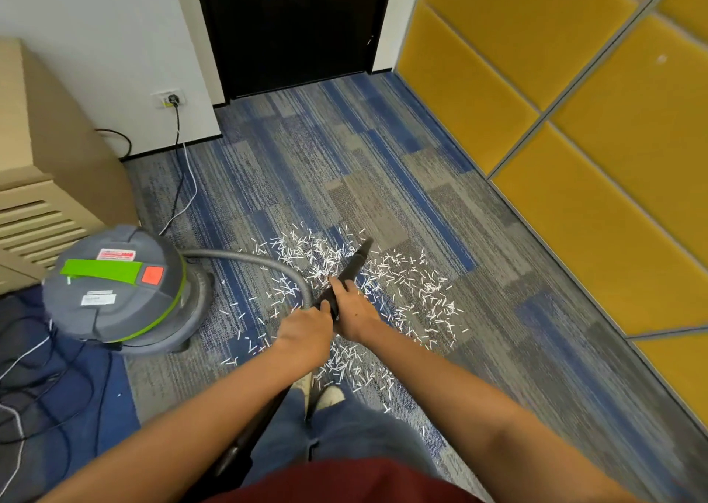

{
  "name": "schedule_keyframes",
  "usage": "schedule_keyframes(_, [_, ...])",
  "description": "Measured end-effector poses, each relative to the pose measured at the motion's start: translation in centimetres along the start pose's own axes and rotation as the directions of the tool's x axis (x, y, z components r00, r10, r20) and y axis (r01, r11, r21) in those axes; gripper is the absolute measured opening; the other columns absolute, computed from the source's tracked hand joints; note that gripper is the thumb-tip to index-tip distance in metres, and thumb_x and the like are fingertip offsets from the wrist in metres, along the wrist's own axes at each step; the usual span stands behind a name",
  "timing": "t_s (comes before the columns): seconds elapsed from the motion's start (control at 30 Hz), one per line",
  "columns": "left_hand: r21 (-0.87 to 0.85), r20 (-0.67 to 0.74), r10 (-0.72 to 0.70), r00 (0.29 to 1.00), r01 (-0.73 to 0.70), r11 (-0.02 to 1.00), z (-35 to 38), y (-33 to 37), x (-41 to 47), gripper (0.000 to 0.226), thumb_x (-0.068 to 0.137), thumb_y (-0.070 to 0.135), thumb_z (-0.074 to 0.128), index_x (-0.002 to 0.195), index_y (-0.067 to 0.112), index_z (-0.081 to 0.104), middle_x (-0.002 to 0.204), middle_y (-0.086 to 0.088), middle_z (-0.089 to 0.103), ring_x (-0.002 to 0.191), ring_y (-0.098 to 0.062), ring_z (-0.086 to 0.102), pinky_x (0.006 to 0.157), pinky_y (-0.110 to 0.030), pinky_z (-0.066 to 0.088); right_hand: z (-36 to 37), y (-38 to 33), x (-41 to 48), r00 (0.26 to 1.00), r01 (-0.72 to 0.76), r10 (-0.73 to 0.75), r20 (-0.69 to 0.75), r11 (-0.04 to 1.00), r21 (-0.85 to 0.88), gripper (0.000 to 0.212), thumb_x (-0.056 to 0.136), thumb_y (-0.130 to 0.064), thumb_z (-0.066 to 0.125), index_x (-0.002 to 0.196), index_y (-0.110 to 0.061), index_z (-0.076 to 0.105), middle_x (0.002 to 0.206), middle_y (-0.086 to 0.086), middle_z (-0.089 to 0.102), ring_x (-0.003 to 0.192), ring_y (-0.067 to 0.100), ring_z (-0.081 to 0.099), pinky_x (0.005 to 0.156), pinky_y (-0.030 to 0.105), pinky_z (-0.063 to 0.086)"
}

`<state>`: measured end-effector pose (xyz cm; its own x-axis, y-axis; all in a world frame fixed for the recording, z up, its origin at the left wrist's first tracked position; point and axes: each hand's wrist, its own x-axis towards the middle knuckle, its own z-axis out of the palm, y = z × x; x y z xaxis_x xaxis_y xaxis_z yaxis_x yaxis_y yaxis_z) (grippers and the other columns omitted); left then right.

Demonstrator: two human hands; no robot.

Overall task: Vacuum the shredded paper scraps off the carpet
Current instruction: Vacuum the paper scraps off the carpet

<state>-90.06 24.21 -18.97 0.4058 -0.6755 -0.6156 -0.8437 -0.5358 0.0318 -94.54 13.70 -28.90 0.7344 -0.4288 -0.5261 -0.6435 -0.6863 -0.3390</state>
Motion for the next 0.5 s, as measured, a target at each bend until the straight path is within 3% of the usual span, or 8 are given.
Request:
schedule_keyframes(0.07, [-0.007, -0.004, 0.007, 1.000, -0.007, 1.000, -0.1, 1.0, -0.2, 0.061, 0.096, 0.015, 0.046, 0.148, 0.007, 0.015, 0.128, -0.011, 0.050, 0.117, -0.029, 0.051, 0.087, -0.034, 0.047, 0.1, 0.8, -1.3, 1.000, -0.013, 0.013, -0.004, 1.000, -0.010, 0.071, 0.087, -0.008, 0.061, 0.146, -0.020, 0.023, 0.139, 0.014, 0.036, 0.114, 0.034, 0.053, 0.086, 0.040, 0.049])
schedule_keyframes(0.13, [-0.029, 0.000, 0.009, 1.000, -0.009, 1.000, -0.1, 1.8, -0.6, 0.067, 0.094, 0.017, 0.049, 0.149, 0.008, 0.012, 0.127, -0.011, 0.051, 0.117, -0.028, 0.051, 0.088, -0.035, 0.047, -0.2, 1.1, -2.3, 0.999, -0.027, 0.027, -0.046, 1.000, 0.011, 0.054, 0.090, -0.010, 0.057, 0.139, -0.018, 0.036, 0.129, 0.014, 0.047, 0.109, 0.032, 0.056, 0.084, 0.039, 0.050])
schedule_keyframes(0.23, [-0.105, 0.021, 0.005, 1.000, -0.003, 0.994, 0.3, 2.1, -1.0, 0.070, 0.090, 0.020, 0.054, 0.148, 0.009, 0.016, 0.118, -0.008, 0.054, 0.112, -0.027, 0.054, 0.087, -0.033, 0.047, -0.9, 0.8, -3.3, 0.984, -0.127, 0.141, -0.107, 0.983, 0.130, 0.029, 0.093, -0.009, 0.050, 0.121, -0.015, 0.053, 0.110, 0.013, 0.061, 0.089, 0.028, 0.061, 0.068, 0.033, 0.050])
schedule_keyframes(0.3, [-0.234, 0.033, 0.006, 0.999, 0.002, 0.972, 0.8, 2.0, -1.3, 0.060, 0.088, 0.019, 0.055, 0.141, 0.009, 0.030, 0.101, -0.005, 0.053, 0.099, -0.023, 0.057, 0.078, -0.030, 0.049, -1.2, 0.6, -3.7, 0.980, -0.153, 0.168, -0.105, 0.979, 0.138, 0.024, 0.095, -0.008, 0.045, 0.117, -0.012, 0.054, 0.104, 0.014, 0.063, 0.074, 0.023, 0.056, 0.055, 0.027, 0.043])
schedule_keyframes(0.37, [-0.337, 0.051, 0.012, 0.999, 0.006, 0.941, 1.1, 1.6, -1.6, 0.058, 0.086, 0.018, 0.056, 0.138, 0.008, 0.032, 0.098, -0.005, 0.053, 0.086, -0.020, 0.055, 0.068, -0.026, 0.049, -1.3, 0.7, -4.2, 0.976, -0.168, 0.194, -0.096, 0.960, 0.226, 0.024, 0.101, -0.017, 0.037, 0.117, -0.006, 0.052, 0.103, 0.015, 0.061, 0.062, 0.016, 0.051, 0.046, 0.024, 0.041])
schedule_keyframes(0.43, [-0.380, 0.068, 0.018, 0.998, 0.009, 0.925, 1.6, 1.4, -1.7, 0.061, 0.085, 0.022, 0.058, 0.138, 0.008, 0.031, 0.109, -0.010, 0.058, 0.090, -0.022, 0.059, 0.071, -0.028, 0.052, -0.8, 0.3, -4.4, 0.959, -0.243, 0.281, -0.019, 0.860, 0.449, 0.033, 0.103, -0.030, 0.033, 0.121, -0.005, 0.045, 0.108, 0.015, 0.059, 0.056, 0.014, 0.053, 0.044, 0.021, 0.046])
schedule_keyframes(0.5, [-0.399, 0.059, 0.013, 0.998, 0.012, 0.917, 2.1, 1.3, -2.0, 0.061, 0.088, 0.032, 0.058, 0.137, 0.008, 0.032, 0.111, -0.010, 0.059, 0.098, -0.026, 0.061, 0.082, -0.036, 0.054, 0.3, -0.6, -4.2, 0.942, -0.302, 0.316, 0.109, 0.664, 0.684, 0.046, 0.097, -0.040, 0.045, 0.127, -0.007, 0.038, 0.114, 0.013, 0.057, 0.069, 0.018, 0.061, 0.057, 0.026, 0.054])
